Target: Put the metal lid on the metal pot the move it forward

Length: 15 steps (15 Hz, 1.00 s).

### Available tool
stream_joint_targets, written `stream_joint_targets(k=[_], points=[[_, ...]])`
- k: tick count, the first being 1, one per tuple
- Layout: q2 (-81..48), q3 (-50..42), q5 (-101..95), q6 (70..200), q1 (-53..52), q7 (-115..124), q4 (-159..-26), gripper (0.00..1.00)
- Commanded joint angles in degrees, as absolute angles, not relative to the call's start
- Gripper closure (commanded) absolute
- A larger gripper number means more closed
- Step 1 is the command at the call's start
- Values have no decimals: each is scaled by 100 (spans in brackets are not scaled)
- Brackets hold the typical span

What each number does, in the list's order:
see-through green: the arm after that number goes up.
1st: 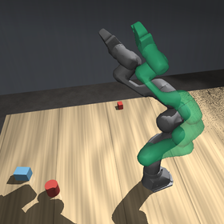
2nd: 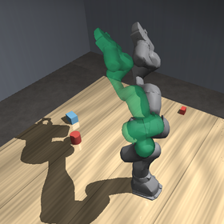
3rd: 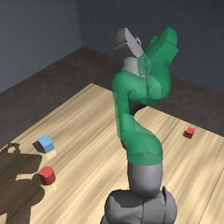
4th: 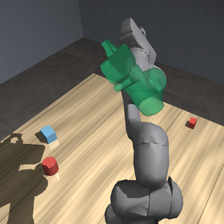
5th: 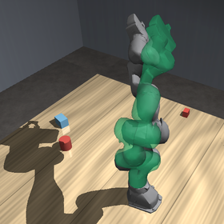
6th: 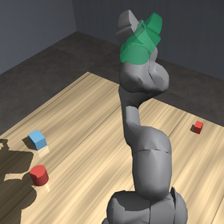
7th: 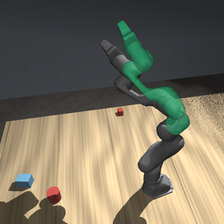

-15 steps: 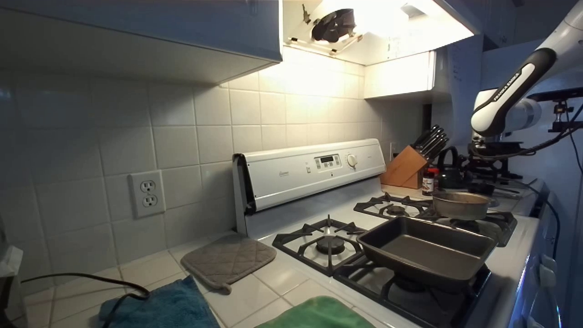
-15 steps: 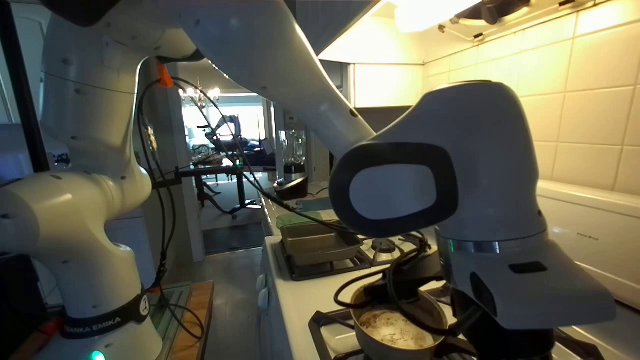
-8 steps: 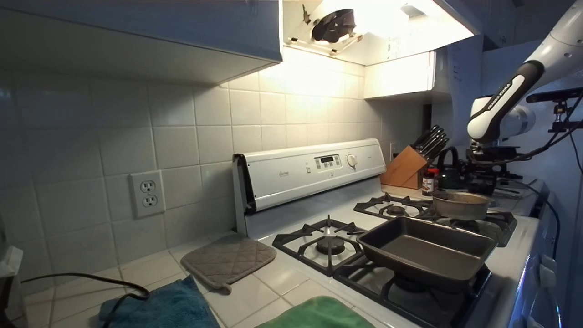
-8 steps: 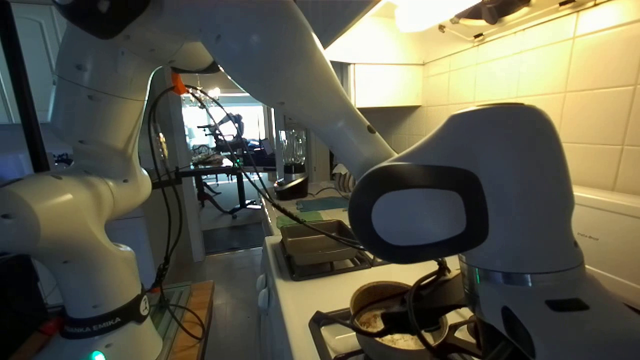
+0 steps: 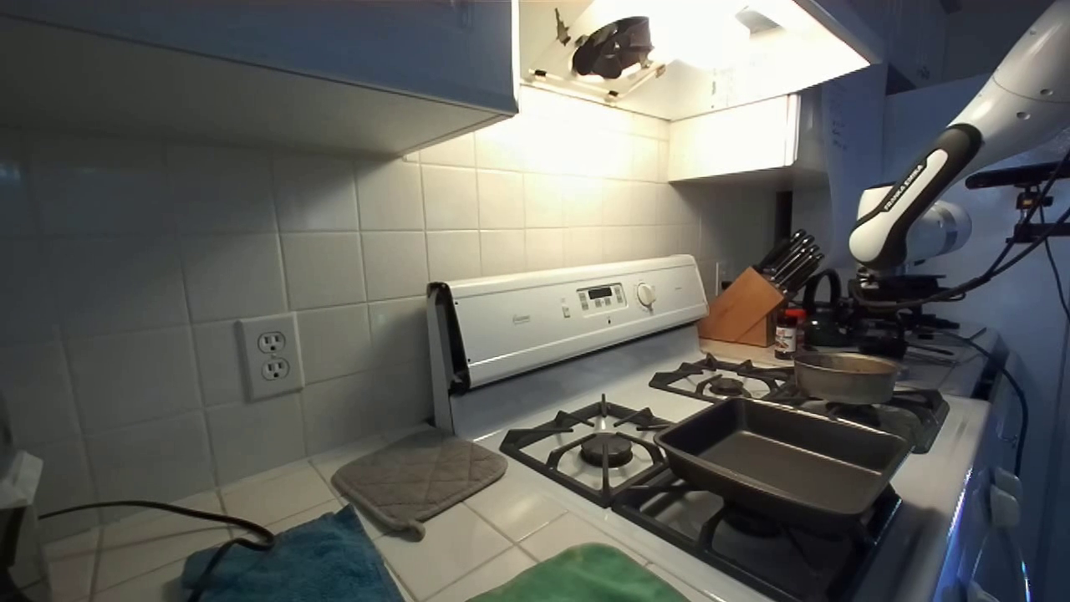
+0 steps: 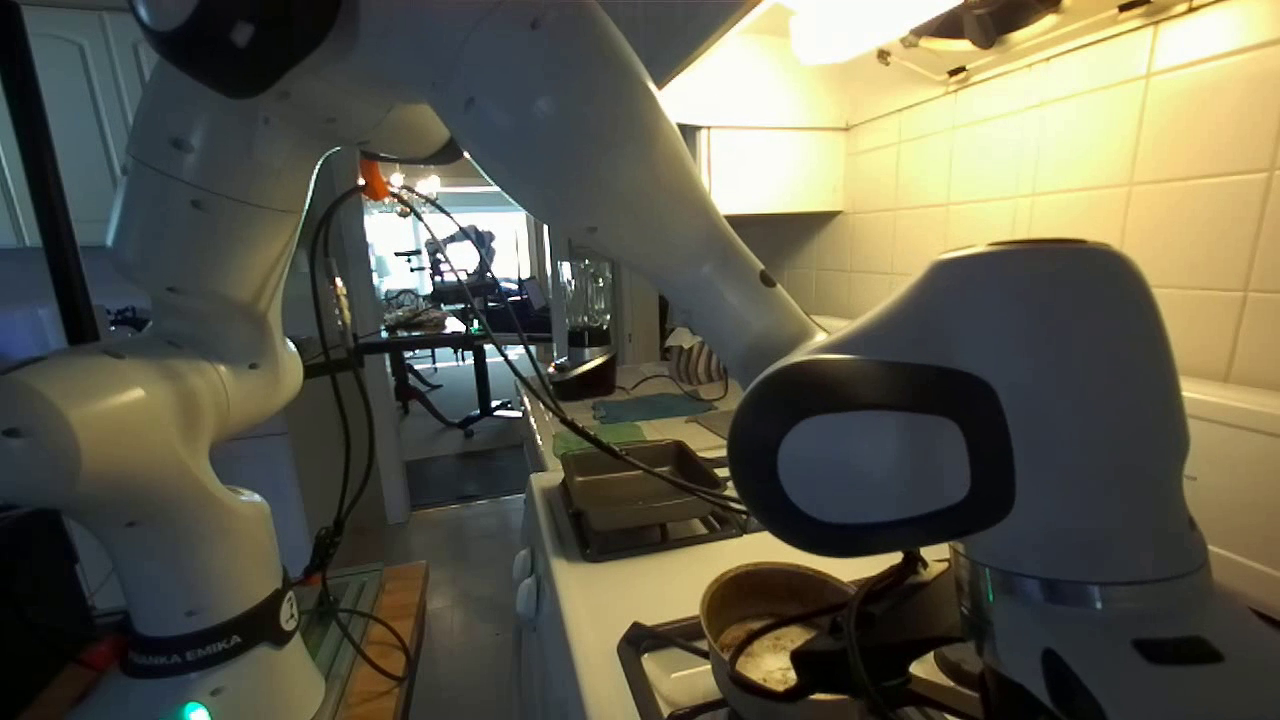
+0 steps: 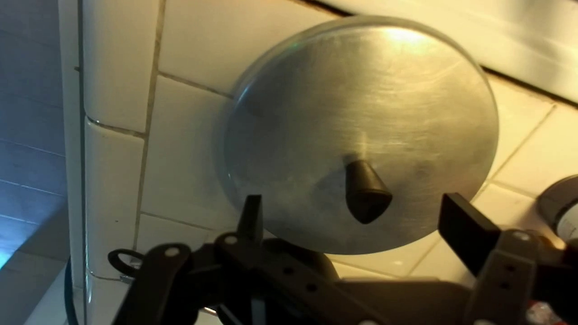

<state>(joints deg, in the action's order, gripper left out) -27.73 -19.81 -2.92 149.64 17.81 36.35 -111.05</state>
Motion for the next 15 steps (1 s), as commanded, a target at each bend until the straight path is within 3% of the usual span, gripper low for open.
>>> stream_joint_targets(k=[1, 4, 5, 15], points=[[-3003, -2035, -3, 14846, 1732, 3447, -10818, 2], [-3073, -2035, 22, 14837, 1733, 3434, -10766, 12], [-3102, -2035, 23, 14820, 1732, 3432, -10732, 22], [-3178, -2028, 16, 14824, 1725, 3334, -10712, 18]])
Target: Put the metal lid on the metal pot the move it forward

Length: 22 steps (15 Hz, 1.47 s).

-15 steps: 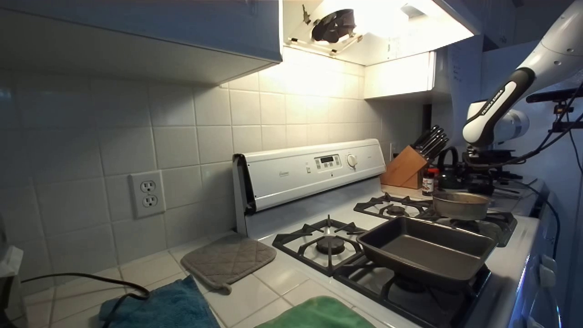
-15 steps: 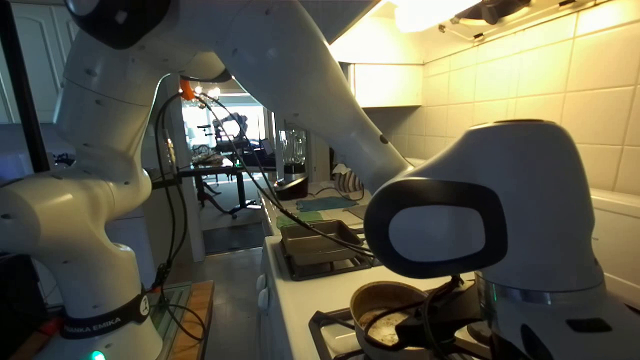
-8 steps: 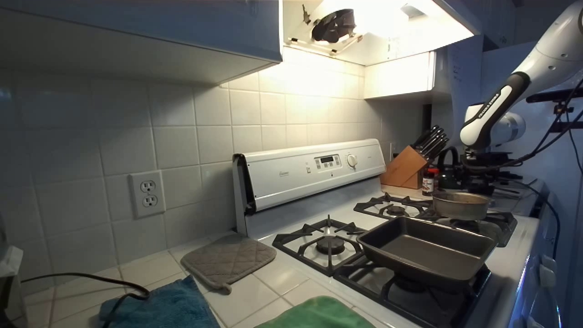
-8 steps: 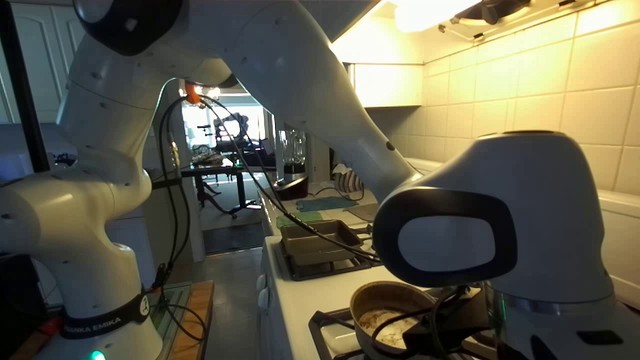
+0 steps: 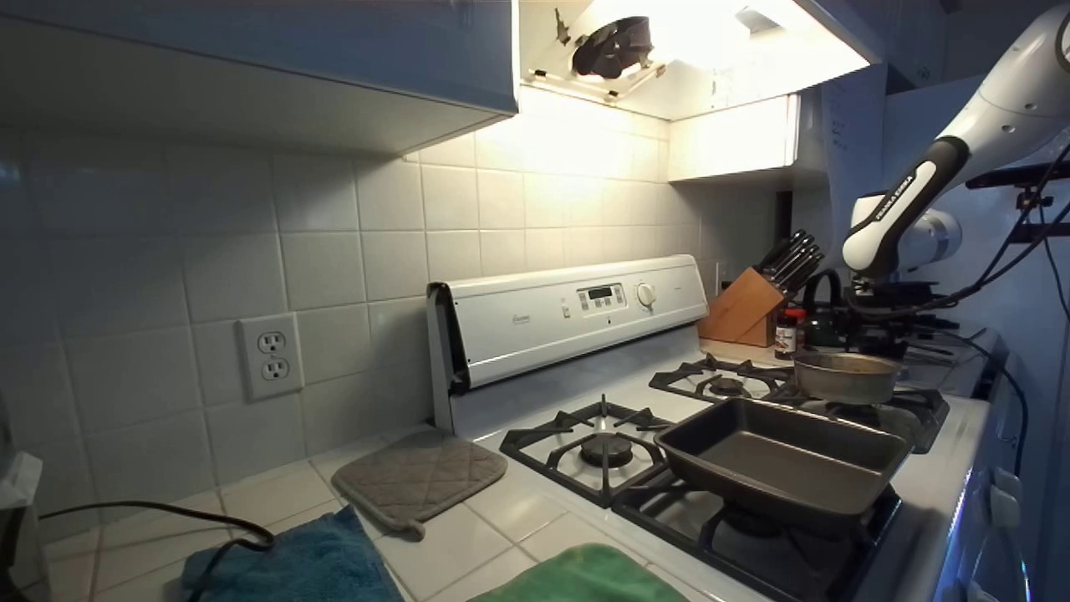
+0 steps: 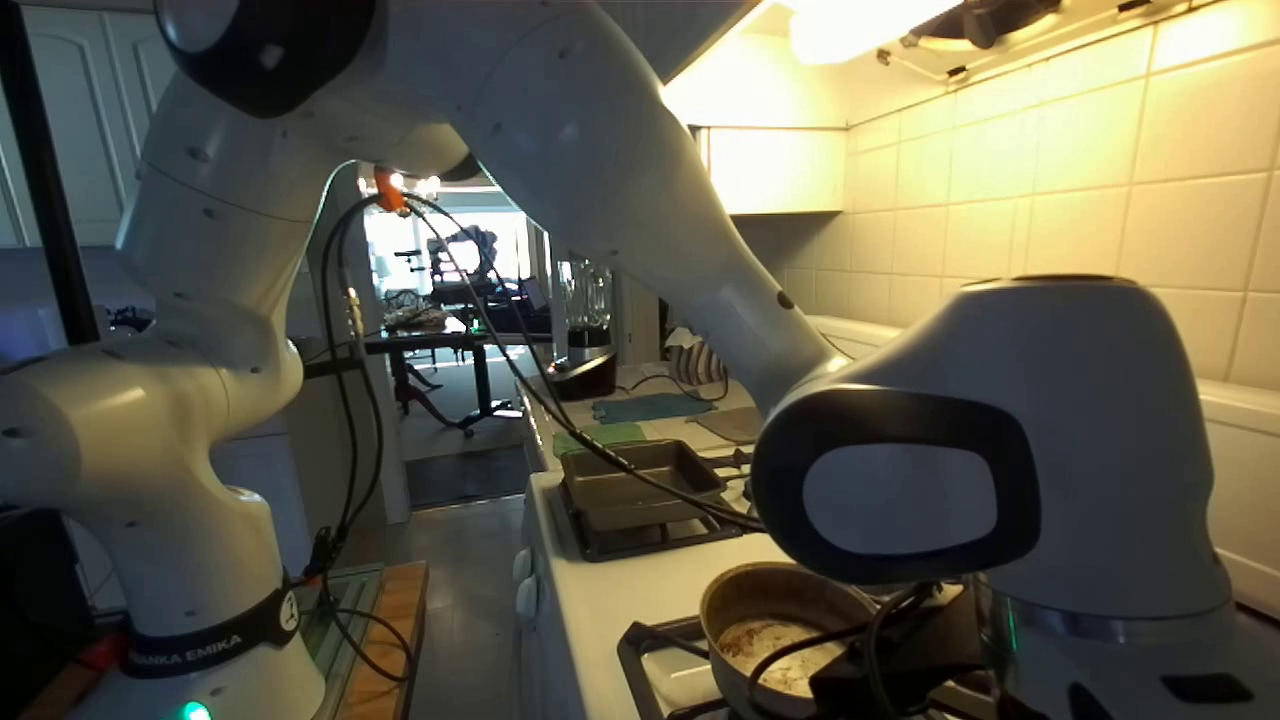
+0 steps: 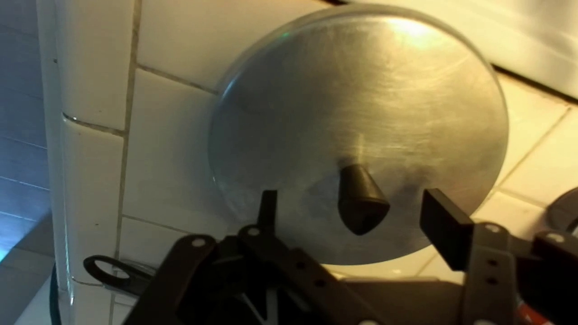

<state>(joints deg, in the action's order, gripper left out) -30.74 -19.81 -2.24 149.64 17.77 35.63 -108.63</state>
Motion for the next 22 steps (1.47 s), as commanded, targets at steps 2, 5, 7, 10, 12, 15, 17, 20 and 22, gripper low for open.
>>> stream_joint_targets(k=[2, 5, 7, 10, 12, 15, 17, 20, 22], points=[[-3169, -2026, 14, 14824, 1720, 3302, -10728, 22], [-3162, -2027, 13, 14824, 1711, 3275, -10740, 21], [-3154, -2024, 14, 14827, 1708, 3256, -10748, 23], [-3146, -2024, 11, 14833, 1701, 3203, -10761, 33], [-3146, -2026, 12, 14831, 1697, 3169, -10762, 57], [-3147, -2031, 11, 14831, 1689, 3137, -10762, 66], [-3145, -2034, 8, 14832, 1679, 3123, -10765, 60], [-3144, -2038, 5, 14827, 1665, 3121, -10768, 35], [-3135, -2032, 8, 14825, 1660, 3111, -10775, 25]])
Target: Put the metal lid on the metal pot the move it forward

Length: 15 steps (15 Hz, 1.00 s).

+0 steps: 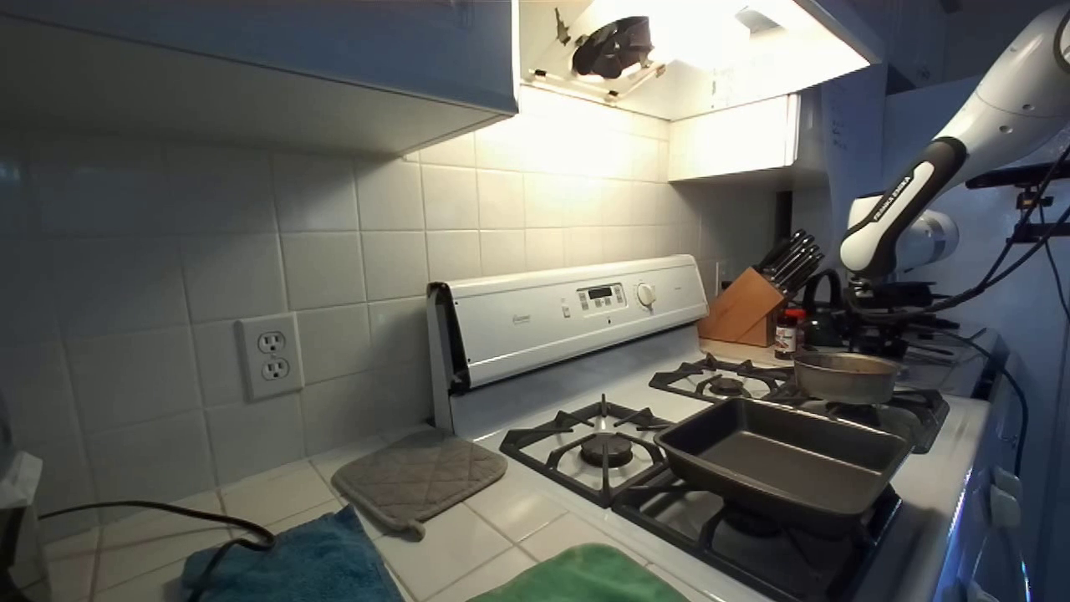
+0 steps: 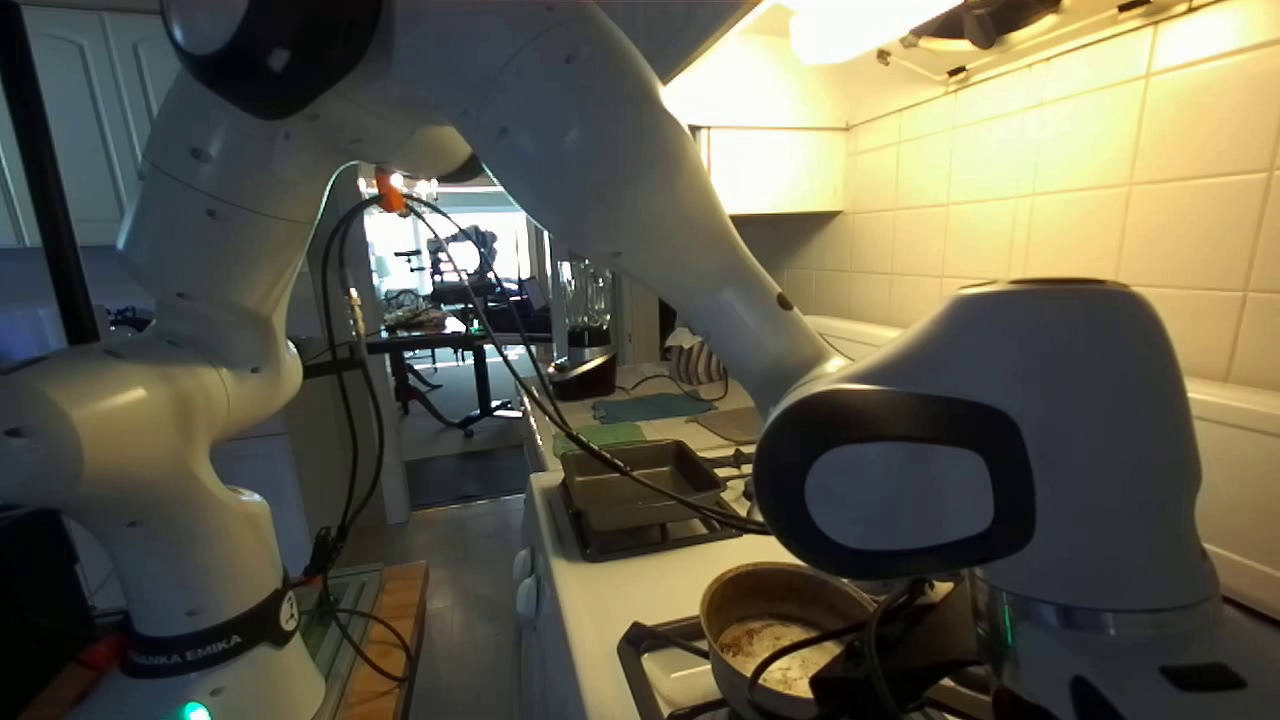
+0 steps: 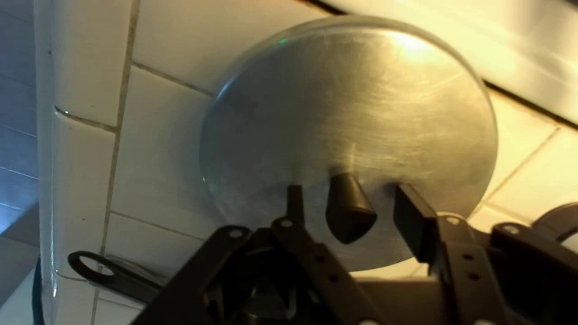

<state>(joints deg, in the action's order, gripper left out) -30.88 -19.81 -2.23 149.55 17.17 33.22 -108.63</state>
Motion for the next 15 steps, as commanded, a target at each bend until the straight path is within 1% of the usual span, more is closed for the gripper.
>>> stream_joint_targets(k=[1, 2, 3, 4, 5, 8, 11, 12, 13, 15], points=[[-3131, -2031, 8, 14823, 1656, 3106, -10778, 26], [-3131, -2028, 8, 14823, 1656, 3099, -10778, 24], [-3129, -2028, 6, 14825, 1652, 3092, -10783, 35], [-3127, -2025, 7, 14827, 1653, 3082, -10787, 49], [-3123, -2025, 5, 14827, 1651, 3072, -10790, 53], [-3122, -2025, 3, 14827, 1648, 3051, -10795, 77], [-3120, -2026, 3, 14821, 1646, 3021, -10794, 97], [-3121, -2026, 4, 14821, 1646, 3011, -10795, 97], [-3105, -2036, -5, 14822, 1635, 3009, -10812, 94], [-3120, -2028, 5, 14822, 1644, 2987, -10799, 94]])
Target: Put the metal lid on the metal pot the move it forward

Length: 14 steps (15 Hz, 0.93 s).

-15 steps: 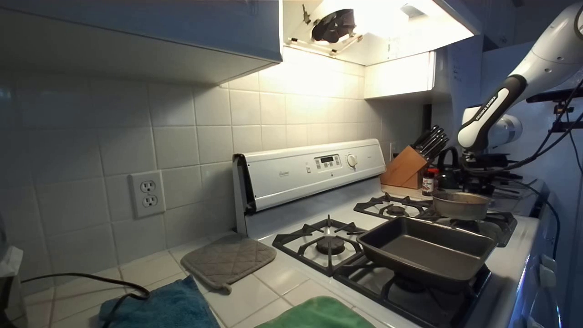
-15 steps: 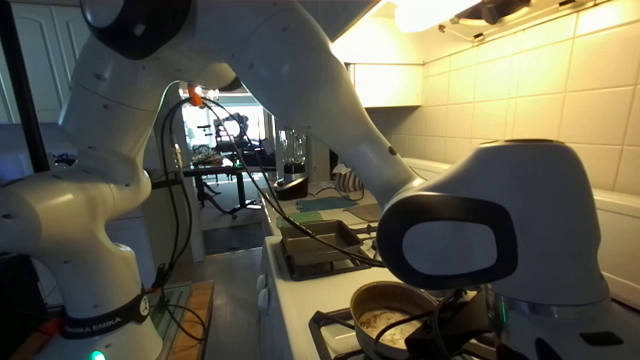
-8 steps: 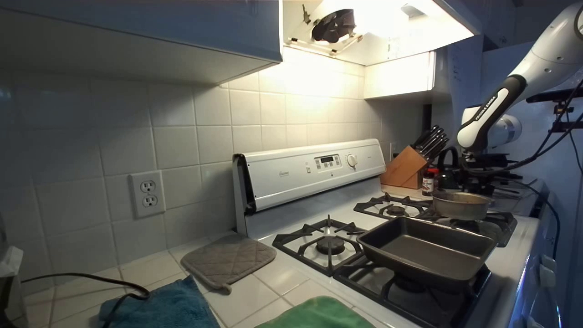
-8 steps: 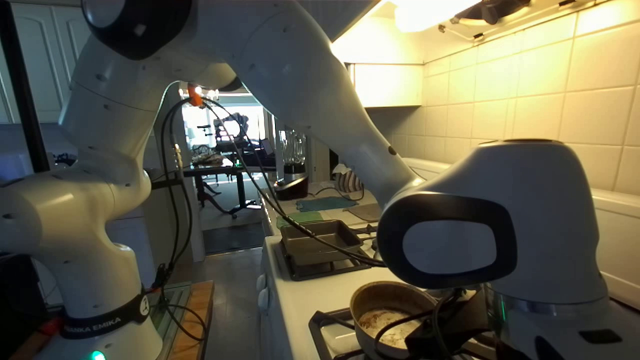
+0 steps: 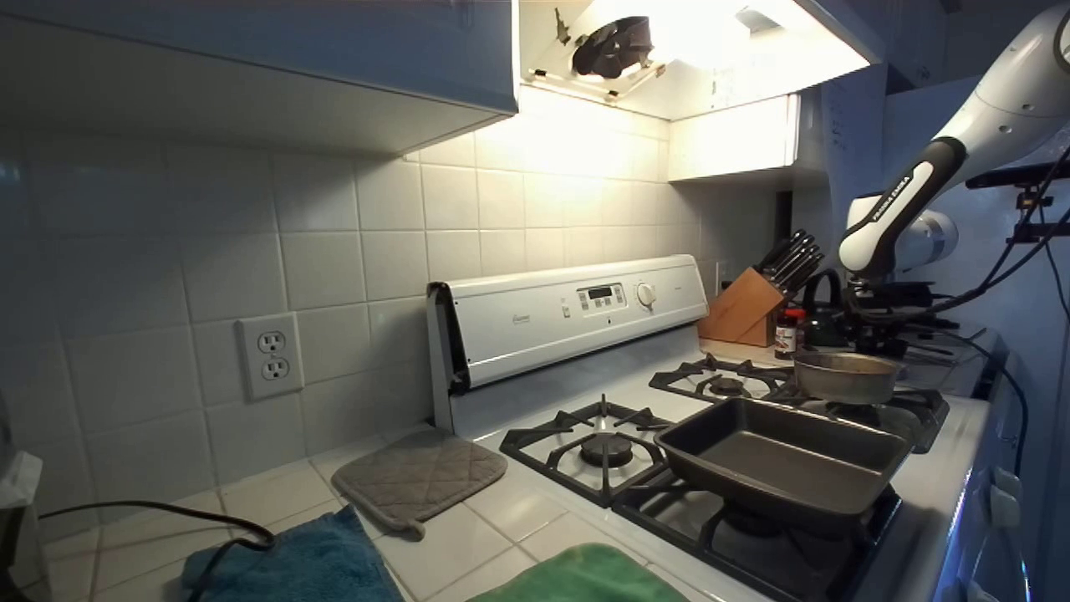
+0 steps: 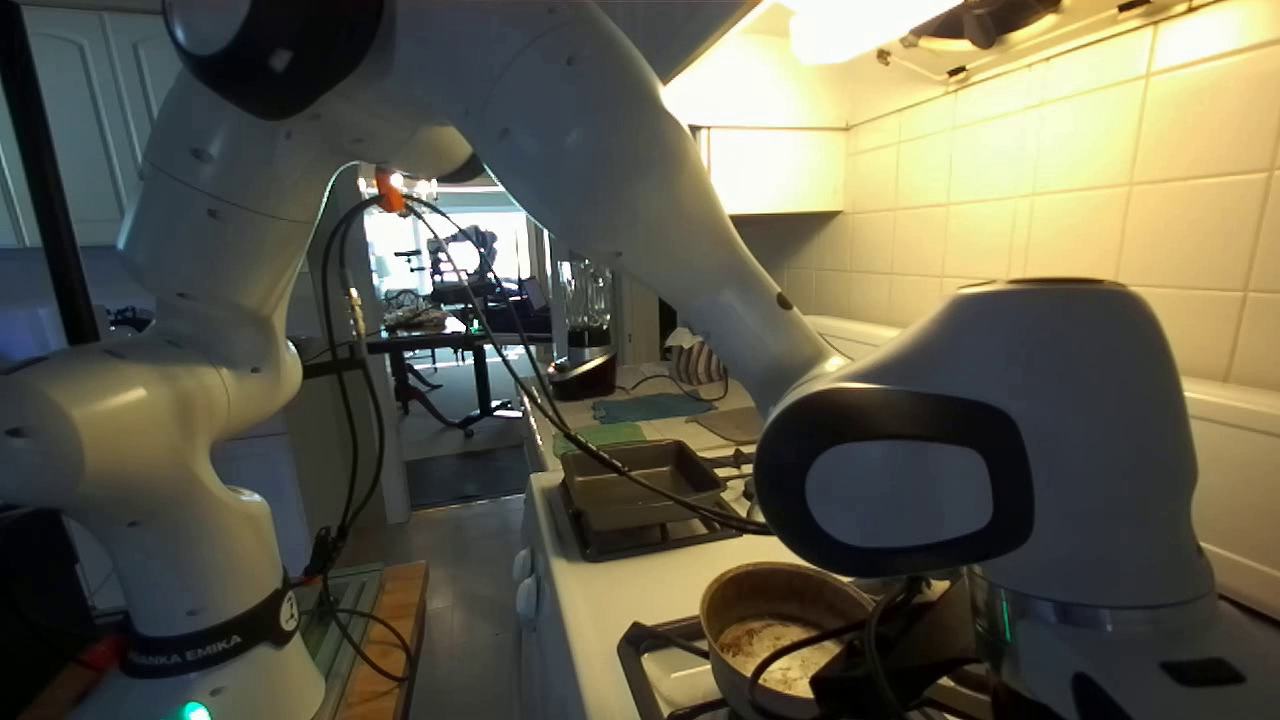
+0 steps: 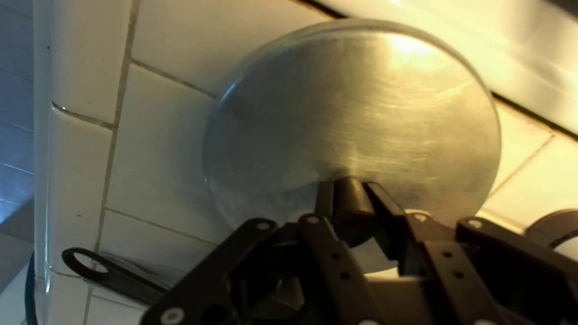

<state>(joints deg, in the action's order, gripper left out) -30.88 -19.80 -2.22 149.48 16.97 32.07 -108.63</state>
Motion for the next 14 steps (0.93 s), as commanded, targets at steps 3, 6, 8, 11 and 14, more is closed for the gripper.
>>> stream_joint_targets(k=[3, 6, 8, 11, 14], points=[[-2952, -1990, 52, 14807, 1675, 2890, -10909, 94], [-2689, -1929, 171, 14843, 1732, 2641, -11069, 94], [-2523, -1909, 258, 14878, 1746, 2457, -11154, 94], [-2268, -1861, 365, 14893, 1768, 2160, -11267, 94], [-1939, -1791, 430, 14958, 1783, 1775, -11487, 94]])
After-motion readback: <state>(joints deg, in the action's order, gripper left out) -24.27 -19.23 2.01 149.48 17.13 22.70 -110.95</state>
